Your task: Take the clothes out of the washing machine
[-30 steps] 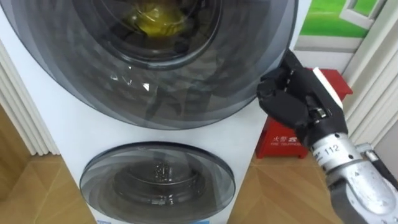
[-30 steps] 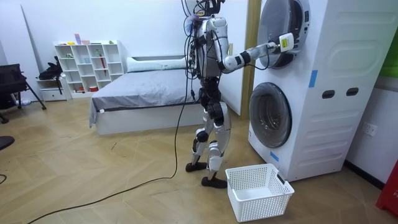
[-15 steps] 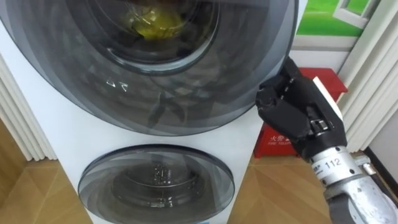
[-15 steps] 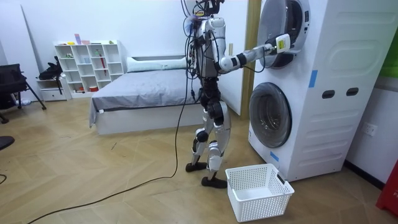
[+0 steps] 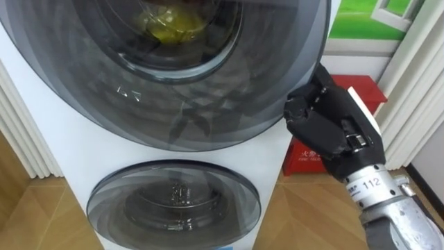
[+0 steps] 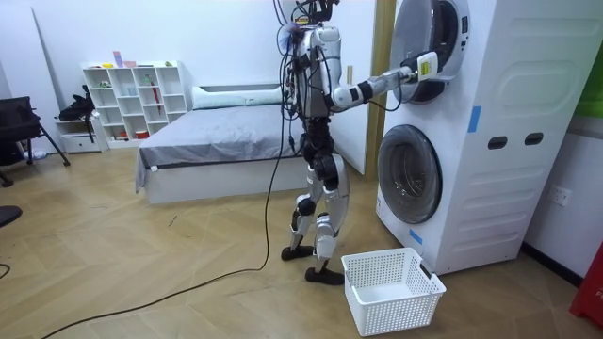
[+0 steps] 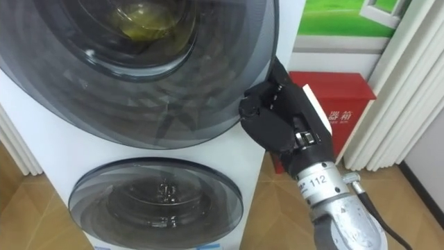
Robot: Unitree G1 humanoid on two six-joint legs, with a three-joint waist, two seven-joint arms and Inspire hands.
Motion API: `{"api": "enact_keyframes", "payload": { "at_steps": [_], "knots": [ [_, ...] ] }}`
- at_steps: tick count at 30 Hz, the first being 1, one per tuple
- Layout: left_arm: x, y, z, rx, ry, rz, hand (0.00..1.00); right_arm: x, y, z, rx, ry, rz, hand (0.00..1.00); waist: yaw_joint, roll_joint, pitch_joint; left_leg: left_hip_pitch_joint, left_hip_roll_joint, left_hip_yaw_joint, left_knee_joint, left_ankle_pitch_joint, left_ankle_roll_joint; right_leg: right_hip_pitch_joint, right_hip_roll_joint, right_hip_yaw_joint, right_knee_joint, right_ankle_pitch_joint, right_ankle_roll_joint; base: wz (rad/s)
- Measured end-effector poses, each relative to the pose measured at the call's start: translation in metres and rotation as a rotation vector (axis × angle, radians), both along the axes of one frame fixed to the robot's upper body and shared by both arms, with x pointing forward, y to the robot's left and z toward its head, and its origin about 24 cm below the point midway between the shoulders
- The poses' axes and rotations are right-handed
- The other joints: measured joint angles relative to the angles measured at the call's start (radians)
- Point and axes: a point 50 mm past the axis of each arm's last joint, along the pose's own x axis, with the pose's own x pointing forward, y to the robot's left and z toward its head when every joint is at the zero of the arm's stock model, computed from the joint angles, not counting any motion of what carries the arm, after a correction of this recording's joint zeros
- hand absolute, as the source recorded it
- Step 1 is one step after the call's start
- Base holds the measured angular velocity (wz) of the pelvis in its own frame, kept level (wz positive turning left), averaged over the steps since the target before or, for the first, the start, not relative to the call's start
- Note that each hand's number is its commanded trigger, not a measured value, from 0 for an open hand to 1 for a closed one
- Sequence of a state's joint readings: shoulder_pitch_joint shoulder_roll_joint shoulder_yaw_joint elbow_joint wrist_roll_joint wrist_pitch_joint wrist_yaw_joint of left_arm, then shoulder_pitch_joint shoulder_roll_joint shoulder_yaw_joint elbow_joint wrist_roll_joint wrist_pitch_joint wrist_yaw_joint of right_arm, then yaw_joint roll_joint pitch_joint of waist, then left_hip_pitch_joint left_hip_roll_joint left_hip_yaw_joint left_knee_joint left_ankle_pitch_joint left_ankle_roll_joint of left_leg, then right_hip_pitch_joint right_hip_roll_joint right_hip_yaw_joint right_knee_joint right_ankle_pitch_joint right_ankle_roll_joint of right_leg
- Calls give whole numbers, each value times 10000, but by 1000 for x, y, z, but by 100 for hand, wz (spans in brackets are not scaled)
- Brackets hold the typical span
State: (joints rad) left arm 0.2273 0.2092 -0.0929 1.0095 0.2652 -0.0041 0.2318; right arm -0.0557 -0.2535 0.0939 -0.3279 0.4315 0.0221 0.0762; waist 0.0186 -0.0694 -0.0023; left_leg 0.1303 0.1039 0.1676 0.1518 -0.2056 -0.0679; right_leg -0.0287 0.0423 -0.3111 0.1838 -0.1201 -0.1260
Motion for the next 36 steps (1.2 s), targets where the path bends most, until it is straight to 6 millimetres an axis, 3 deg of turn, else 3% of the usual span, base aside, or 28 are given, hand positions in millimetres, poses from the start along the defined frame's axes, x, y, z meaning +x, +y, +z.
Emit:
{"api": "enact_keyframes", "payload": {
  "at_steps": [18, 27, 36],
  "knots": [
    [6, 0, -3, -21, 217, -88, 0, -8, 10, 12, -379, -731, 1385, 0, -384, 186, -27, 62, 56, 539, 1, 1, -3, -93, 61, 221, 87, 68, -99, -3],
    [37, -14, -1, -431, -479, -303, 0, -12, 23, 10, -528, -794, 2631, 0, -539, 156, -30, 219, 56, 826, -8, 1, -3, -134, 164, 699, 68, 143, -123, -14],
    [40, -21, -3, -705, -504, -347, 0, -25, 26, 11, -793, -1058, 3582, 0, -712, 14, -72, 216, 49, 1048, -11, -10, -15, -150, 195, 853, 1, 313, -92, -5]
  ]
}}
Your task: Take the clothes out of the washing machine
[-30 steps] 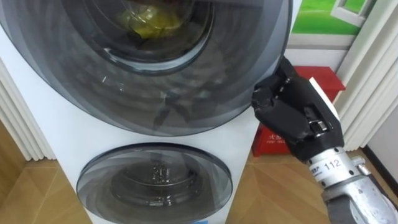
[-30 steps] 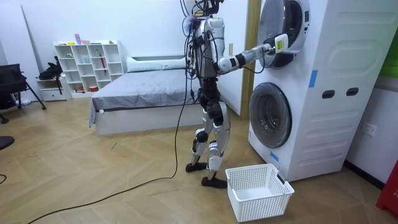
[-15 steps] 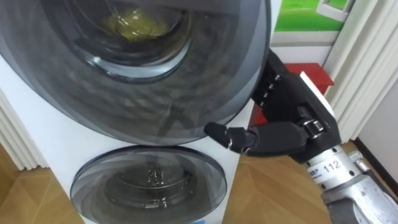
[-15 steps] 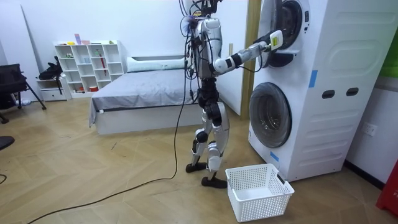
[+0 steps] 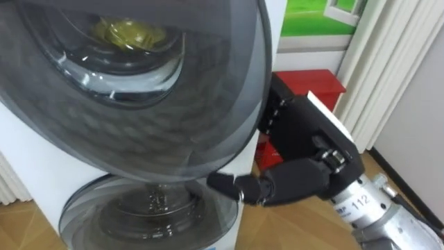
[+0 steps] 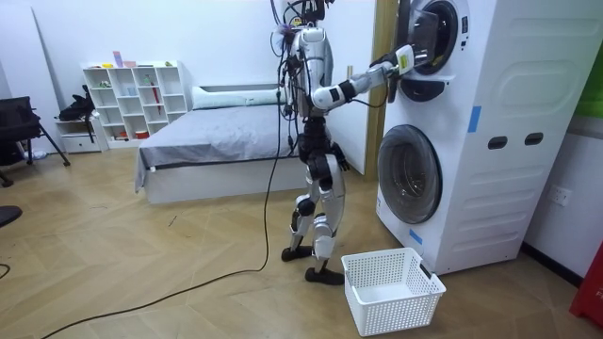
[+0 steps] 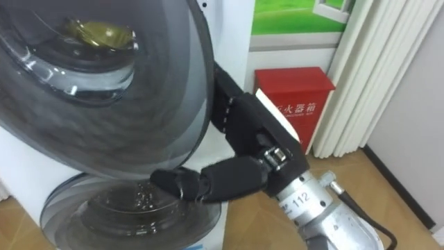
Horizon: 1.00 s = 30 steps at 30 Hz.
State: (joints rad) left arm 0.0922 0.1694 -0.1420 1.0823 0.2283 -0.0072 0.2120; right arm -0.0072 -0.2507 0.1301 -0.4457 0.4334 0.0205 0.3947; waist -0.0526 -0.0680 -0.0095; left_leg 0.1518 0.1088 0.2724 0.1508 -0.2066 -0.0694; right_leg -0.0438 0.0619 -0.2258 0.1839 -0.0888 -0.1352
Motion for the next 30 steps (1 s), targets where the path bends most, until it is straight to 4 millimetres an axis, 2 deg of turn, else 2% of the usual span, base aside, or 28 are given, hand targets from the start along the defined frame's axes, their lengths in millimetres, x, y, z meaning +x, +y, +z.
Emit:
{"api": "enact_keyframes", "payload": {
  "at_steps": [6, 11, 14, 15, 17, 19, 21, 23, 25, 30],
  "knots": [
    [4, -2, 0, -324, -115, -180, 0, -1, 0, 4, -366, -277, 392, 0, 34, -1, 5, 13, -4, -2, -5, -5, -6, 12, -9, -19, 25, 13, 4, 1],
    [3, -1, 1, -362, -131, -176, 0, -2, 2, 12, -888, -710, 576, 0, 132, 31, 45, -6, 10, -2, -10, -5, -6, 9, -23, -113, 18, 15, 0, 4],
    [3, 0, 1, -431, -109, -205, 0, 0, 3, 16, -1211, -919, 605, 0, 317, 13, 50, -32, 11, -110, -2, -3, -6, -7, -54, -244, 42, 12, -11, 2],
    [4, 1, 1, -424, -145, -145, 0, 0, 3, 18, -1271, -1004, 634, 0, 371, -20, 46, -83, -1, -158, 1, -3, -6, -90, -73, -239, 93, -87, 70, 9],
    [3, 3, 1, -393, -137, -36, 0, 3, 5, 24, -1447, -1193, 711, 0, 369, -82, 45, -146, -31, -303, 9, -3, -7, -214, -100, -219, 247, -161, 71, 4],
    [-1, 7, 2, -358, -176, 172, 0, 6, 9, 37, -1791, -1778, 783, 0, 605, -208, 7, -206, -10, -351, 21, 16, -35, -260, -100, -334, 224, -123, -2, -5],
    [-6, 12, 2, -232, -76, 204, 0, 2, 12, 48, -1839, -2353, 958, 0, 649, -308, 18, -246, -1, -608, 44, 27, -55, -204, -112, -492, 198, -129, -50, 18],
    [-13, 18, 2, -101, 29, 411, 0, 1, 13, 48, -1972, -2392, 1116, 0, 641, -350, 41, -245, 11, -732, 135, 33, -65, -125, -114, -550, 188, -153, -68, 16],
    [-11, 21, 4, 42, -88, 398, 0, 1, 14, 48, -1871, -2386, 1048, 0, 770, -376, 45, -261, 17, -862, 170, 35, -68, -102, -120, -619, 202, -191, -69, 7],
    [-13, 23, 5, 172, -80, 422, 0, 0, 14, 48, -1859, -2358, 1036, 0, 908, -408, 31, -323, 35, -897, 187, 73, -126, -84, -158, -762, 215, -191, -94, 9]
  ]
}}
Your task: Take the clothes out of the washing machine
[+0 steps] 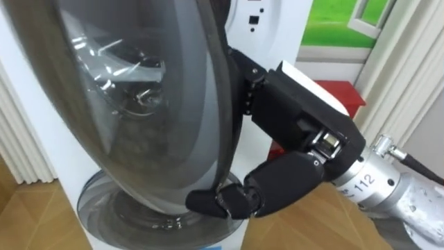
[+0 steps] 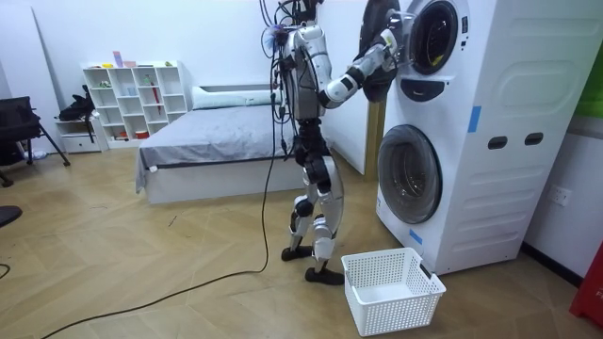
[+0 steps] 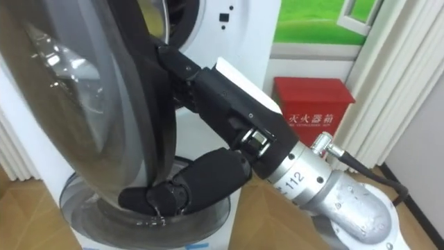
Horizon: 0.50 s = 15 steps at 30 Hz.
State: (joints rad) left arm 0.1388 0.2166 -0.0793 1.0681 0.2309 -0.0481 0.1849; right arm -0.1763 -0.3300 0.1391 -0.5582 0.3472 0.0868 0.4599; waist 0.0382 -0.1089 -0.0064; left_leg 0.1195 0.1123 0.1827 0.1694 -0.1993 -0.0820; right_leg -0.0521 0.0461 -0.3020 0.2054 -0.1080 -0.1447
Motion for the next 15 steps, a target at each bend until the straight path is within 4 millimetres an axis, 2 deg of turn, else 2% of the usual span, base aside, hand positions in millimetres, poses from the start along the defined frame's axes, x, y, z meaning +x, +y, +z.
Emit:
{"api": "enact_keyframes", "payload": {
  "at_steps": [9, 14, 15],
  "knots": [
    [-4, 4, 1, 172, 136, -30, 0, -2, 9, -3, 23, 124, 414, 0, 215, -30, -20, -23, -3, -47, 3, 112, -54, 1, -3, -2, 1, 32, -44, 1],
    [-5, 4, 1, 238, 139, -69, 0, -6, 16, -4, 101, 29, 1034, 0, 496, 23, 16, -68, 4, -68, 5, 174, -49, -2, -3, -8, -15, 35, -39, 6],
    [-5, 4, 1, 246, 133, -64, 0, -8, 19, -4, 162, 12, 1301, 0, 548, 41, 28, -115, 9, -68, 6, 177, -44, -26, -3, -16, -17, 22, 17, 10]
  ]
}}
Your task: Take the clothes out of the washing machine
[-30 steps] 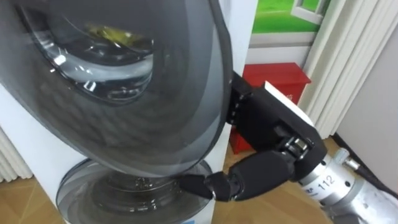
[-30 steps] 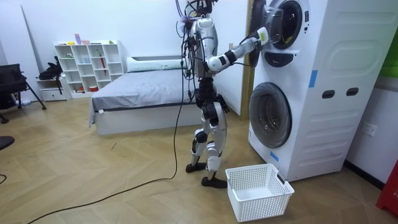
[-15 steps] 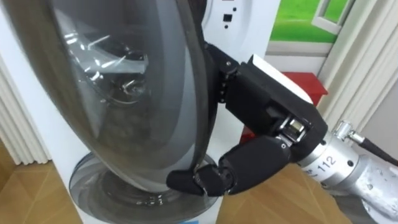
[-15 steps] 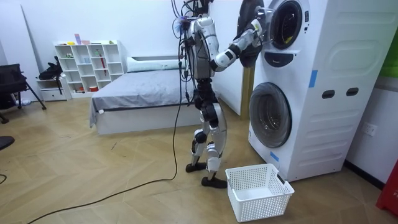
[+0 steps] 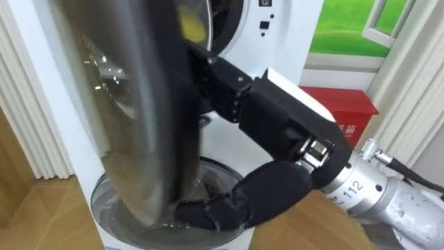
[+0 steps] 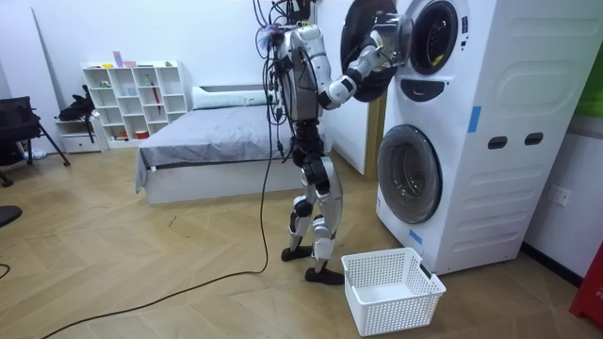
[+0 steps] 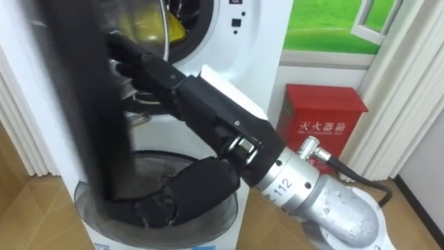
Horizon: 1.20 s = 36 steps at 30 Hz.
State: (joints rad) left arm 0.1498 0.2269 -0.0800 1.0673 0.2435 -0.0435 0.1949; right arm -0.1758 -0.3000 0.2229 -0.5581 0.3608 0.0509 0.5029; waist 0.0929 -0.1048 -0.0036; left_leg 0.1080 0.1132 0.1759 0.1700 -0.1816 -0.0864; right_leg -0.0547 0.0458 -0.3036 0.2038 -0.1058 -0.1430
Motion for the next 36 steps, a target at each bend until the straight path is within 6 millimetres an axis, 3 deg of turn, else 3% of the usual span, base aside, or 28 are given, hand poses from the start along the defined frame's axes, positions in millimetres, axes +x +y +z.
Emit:
{"api": "enact_keyframes", "payload": {
  "at_steps": [4, 13, 18, 21, 28, 36],
  "knots": [
    [3, -2, 1, 15, -221, -15, 0, -8, 15, -1, 490, 70, 993, 0, 260, -5, -13, -170, -30, -181, -15, 74, 67, -50, -8, -1, -74, -6, 356, 17],
    [-8, -2, -2, 36, 170, 89, 0, -13, 31, -4, 1253, 553, 2459, 0, 1058, -31, -15, -112, -214, -463, -85, 33, 232, 209, -230, -236, -172, -118, 694, 21],
    [-9, -2, -2, 56, 269, 119, 0, -9, 45, -6, 1062, 726, 2965, 0, 1146, -64, 65, -133, -261, -725, -211, -18, 309, 271, -309, -483, -186, -228, 596, 18],
    [-9, -3, -3, 36, 292, 134, 0, -10, 49, -8, 902, 740, 3297, 0, 1354, -121, 99, -123, -329, -800, -264, -24, 314, 315, -309, -543, -207, -132, 289, 7],
    [-7, -3, -3, 41, 261, 148, 0, -6, 53, -14, 730, 1007, 3357, 0, 1646, -243, 165, -101, -355, -880, -294, -24, 314, 434, -297, -584, -416, -145, 352, 3],
    [-5, -4, -3, 30, 294, 186, 0, 0, 48, -17, 614, 1159, 2956, 0, 1472, -175, 213, -78, -368, -972, -297, -56, 339, 553, -300, -671, -523, -126, 398, 6]
  ]
}}
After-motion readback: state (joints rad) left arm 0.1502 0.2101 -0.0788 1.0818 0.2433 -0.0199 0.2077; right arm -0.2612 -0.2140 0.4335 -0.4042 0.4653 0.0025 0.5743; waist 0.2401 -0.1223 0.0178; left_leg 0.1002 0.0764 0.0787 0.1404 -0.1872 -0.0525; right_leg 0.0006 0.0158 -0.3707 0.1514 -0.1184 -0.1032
